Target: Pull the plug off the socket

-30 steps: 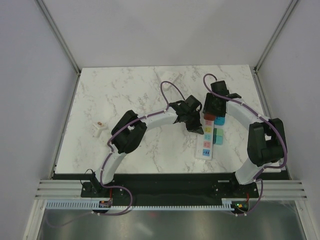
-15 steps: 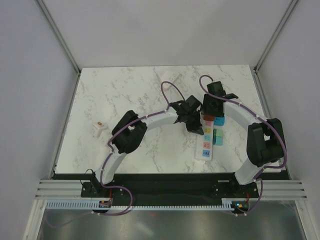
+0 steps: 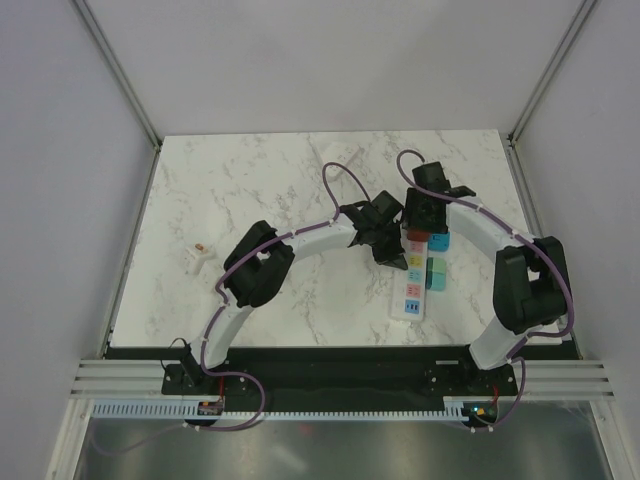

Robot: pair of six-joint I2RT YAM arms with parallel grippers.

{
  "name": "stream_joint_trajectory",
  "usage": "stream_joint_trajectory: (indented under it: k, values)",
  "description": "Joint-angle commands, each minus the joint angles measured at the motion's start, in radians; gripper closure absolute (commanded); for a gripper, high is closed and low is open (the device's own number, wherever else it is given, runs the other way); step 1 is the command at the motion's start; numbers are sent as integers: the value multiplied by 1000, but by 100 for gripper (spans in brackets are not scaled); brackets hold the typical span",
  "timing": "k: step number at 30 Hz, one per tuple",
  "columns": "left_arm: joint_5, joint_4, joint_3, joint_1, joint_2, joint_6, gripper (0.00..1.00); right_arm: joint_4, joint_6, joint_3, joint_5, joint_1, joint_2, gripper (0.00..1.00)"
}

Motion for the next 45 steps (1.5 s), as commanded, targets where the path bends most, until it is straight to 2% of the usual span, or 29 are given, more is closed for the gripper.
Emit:
stream_joint_trajectory:
  k: [1, 4, 8, 13, 23, 27, 33, 39, 40, 45]
  values:
    - [-112, -94, -10, -6, 79, 27, 98, 32, -34, 26, 175, 76, -74, 100]
    - [-111, -94, -5, -6, 84, 27, 98, 34, -37, 13, 277, 121, -72, 100]
    - [-115, -97, -6, -7, 81, 29, 98, 29, -33, 22, 292, 130, -68, 100]
    - [-114, -97, -6, -9, 79, 35, 98, 5, -10, 62, 158, 99, -78, 100]
    - [-52, -59, 39, -6, 15, 111, 98, -25, -17, 79, 76, 37, -150, 100]
    - [-43, -56, 46, 5, -51, 153, 98, 49, -13, 37, -62, -11, -172, 100]
    - [-20, -25, -32, 43, -215, 191, 98, 178, 9, 14, -180, -37, -152, 100]
    - [23, 47, -251, 111, -475, 196, 98, 313, 55, 28, -407, -33, -60, 100]
    - [26, 59, -326, 124, -514, 193, 98, 333, 56, 37, -460, -19, -42, 100]
    - [50, 76, -517, 235, -817, 179, 98, 347, 33, 164, -484, 102, 95, 100]
